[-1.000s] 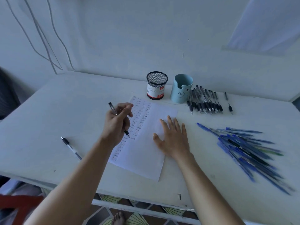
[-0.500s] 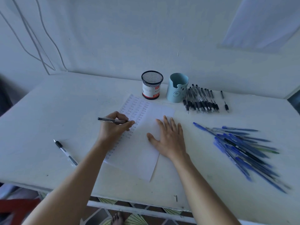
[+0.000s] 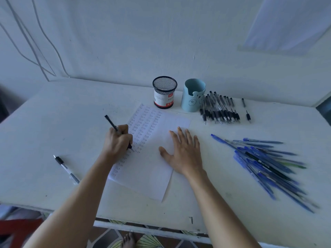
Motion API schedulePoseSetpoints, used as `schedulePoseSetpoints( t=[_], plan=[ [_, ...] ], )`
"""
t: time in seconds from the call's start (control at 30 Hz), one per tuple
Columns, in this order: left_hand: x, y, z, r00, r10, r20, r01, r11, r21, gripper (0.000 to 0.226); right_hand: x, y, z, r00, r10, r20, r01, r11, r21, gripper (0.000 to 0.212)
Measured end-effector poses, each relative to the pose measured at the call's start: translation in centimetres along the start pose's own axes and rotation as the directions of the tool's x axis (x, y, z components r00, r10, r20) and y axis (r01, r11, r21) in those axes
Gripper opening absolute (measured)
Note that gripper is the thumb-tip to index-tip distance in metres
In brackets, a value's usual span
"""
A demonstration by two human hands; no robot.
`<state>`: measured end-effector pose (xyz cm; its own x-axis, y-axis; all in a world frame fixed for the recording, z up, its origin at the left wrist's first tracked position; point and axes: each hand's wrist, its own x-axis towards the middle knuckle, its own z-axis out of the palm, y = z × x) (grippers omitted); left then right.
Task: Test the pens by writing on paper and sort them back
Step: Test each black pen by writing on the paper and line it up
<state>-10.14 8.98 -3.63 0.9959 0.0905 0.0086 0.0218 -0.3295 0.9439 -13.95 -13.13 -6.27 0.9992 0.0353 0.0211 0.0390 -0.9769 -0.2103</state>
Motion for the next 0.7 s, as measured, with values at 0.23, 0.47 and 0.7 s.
schedulePoseSetpoints(
  t=[0.23, 0.47, 0.7],
  plan=[
    [-0.77, -0.22, 0.24, 0.999, 0.036, -0.031, -0.03, 0.985, 0.171, 0.024, 0.03, -0.03, 0.08, 1.0, 0.0, -0.008, 0.0, 1.0, 0.01, 0.093],
    [-0.78, -0.16, 0.31, 0.998, 0.056, -0.008, -0.053, 0.98, 0.19, 0.024, 0.04, 0.0, 0.16, 1.0, 0.003, -0.008, -0.003, 1.0, 0.018, 0.092],
    [-0.8, -0.32, 0.3, 0.998, 0.062, -0.012, -0.059, 0.983, 0.174, 0.026, 0.02, -0.08, 0.09, 1.0, 0.004, -0.006, -0.004, 1.0, 0.018, 0.093]
  ],
)
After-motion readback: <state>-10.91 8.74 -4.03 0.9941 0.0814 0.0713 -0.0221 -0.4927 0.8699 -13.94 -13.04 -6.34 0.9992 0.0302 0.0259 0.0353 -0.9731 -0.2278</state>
